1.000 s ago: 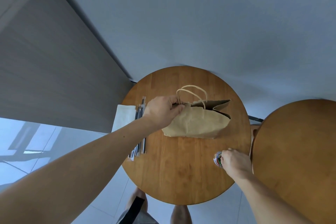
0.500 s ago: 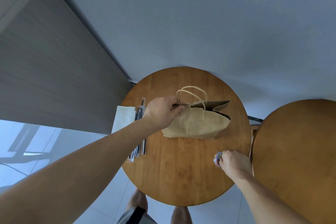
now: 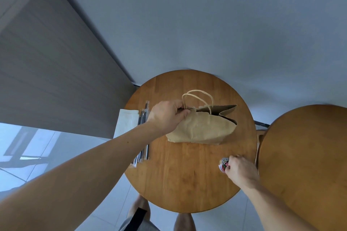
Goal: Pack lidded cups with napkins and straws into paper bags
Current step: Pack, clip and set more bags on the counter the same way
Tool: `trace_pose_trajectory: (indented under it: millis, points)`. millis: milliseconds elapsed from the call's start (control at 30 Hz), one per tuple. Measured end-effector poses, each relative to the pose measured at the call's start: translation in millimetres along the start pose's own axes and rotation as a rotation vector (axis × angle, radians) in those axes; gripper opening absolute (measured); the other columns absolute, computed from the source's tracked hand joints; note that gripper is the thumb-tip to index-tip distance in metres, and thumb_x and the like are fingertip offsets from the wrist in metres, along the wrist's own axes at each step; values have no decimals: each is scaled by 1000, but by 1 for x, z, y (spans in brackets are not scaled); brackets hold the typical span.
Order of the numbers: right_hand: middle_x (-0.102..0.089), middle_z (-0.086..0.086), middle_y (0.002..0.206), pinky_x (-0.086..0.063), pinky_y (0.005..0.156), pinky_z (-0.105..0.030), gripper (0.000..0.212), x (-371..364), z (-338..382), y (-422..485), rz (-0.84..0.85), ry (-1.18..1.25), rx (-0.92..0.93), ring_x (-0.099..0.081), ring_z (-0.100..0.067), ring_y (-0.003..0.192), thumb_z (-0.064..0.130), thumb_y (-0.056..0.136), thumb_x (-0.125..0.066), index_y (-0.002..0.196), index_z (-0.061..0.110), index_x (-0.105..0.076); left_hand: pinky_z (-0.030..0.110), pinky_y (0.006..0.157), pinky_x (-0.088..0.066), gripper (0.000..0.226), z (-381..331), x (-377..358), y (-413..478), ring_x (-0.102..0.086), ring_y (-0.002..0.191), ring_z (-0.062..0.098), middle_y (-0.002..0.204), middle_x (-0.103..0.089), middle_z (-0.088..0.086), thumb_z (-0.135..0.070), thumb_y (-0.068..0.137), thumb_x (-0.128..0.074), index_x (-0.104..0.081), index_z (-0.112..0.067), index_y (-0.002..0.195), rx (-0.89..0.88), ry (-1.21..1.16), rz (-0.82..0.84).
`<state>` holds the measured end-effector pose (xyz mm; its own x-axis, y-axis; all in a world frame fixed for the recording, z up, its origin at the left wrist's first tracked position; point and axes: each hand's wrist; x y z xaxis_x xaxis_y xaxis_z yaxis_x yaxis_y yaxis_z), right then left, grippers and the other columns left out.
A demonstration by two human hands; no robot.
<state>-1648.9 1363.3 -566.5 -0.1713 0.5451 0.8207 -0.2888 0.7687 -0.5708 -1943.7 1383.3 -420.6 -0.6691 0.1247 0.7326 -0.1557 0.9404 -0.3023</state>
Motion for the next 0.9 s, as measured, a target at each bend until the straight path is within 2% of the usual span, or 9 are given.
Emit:
trace_pose_trajectory:
  millis: [167,300,433,533,600,667,800,867,900]
  points:
    - [-70,3,89,-51,60,-25,21,1,0,1,32,71,-16,-66,-13,80,38,91,-59,93,18,-62,22,68,-49,21,2,-1,1,-64,85,7,93,-72,-15,-34,97,-56,-72,-32,111,-1,-8,-3]
    - [-69,2,91,-50,62,-25,17,3,-1,1,56,79,-18,-67,-14,83,34,93,-56,87,19,-50,27,71,-52,20,2,0,2,-65,87,9,93,-72,-14,-34,96,-57,-71,-33,110,-12,-12,2]
    - [-70,0,94,-53,67,-28,11,4,-3,-1,75,112,-3,-67,-15,85,26,95,-55,91,19,-46,32,75,-54,21,2,1,2,-66,88,10,95,-73,-13,-33,97,-57,-71,-31,112,-28,-4,6]
    - [-71,-1,99,-53,67,-30,10,3,-4,-1,81,138,6,-68,-18,88,23,97,-54,105,20,-48,27,72,-51,21,1,2,1,-66,88,9,95,-73,-12,-31,97,-57,-72,-30,113,-39,-1,0]
    - [-71,-1,104,-54,70,-31,23,3,-4,-2,70,166,3,-67,-19,91,24,98,-53,121,22,-50,30,75,-52,22,0,2,1,-66,90,9,97,-73,-12,-31,97,-57,-71,-30,114,-32,-2,3]
    - [-71,1,106,-54,71,-30,28,4,-5,-4,39,175,-1,-67,-17,94,27,99,-50,126,25,-54,33,77,-53,23,-1,3,2,-66,91,10,97,-73,-12,-33,97,-56,-71,-32,114,-18,16,11]
    - [-72,9,95,-48,59,-23,16,10,-6,-13,-33,259,38,-68,-11,81,26,98,-51,110,31,-59,39,76,-54,22,-1,3,2,-66,87,15,92,-73,-8,-33,97,-56,-71,-30,113,-3,27,30]
    - [-69,14,81,-43,52,-13,11,17,-1,-17,-71,378,94,-66,-4,69,21,96,-59,93,32,-61,39,75,-54,23,-2,4,2,-65,86,16,91,-72,-6,-34,97,-55,-70,-29,113,7,53,39]
    - [-68,16,79,-42,53,-9,12,23,2,-19,-91,450,114,-65,-2,68,21,94,-63,90,32,-63,40,75,-54,23,-1,5,3,-65,86,16,91,-72,-5,-35,97,-55,-70,-28,113,16,61,44]
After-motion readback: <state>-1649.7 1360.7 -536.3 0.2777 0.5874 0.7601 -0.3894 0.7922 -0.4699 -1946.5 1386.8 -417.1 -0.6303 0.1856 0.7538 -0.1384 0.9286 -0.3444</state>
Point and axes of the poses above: each hand's wrist, its own y-axis towards the middle knuckle, its own x-axis out of the back of the hand, z = x × y
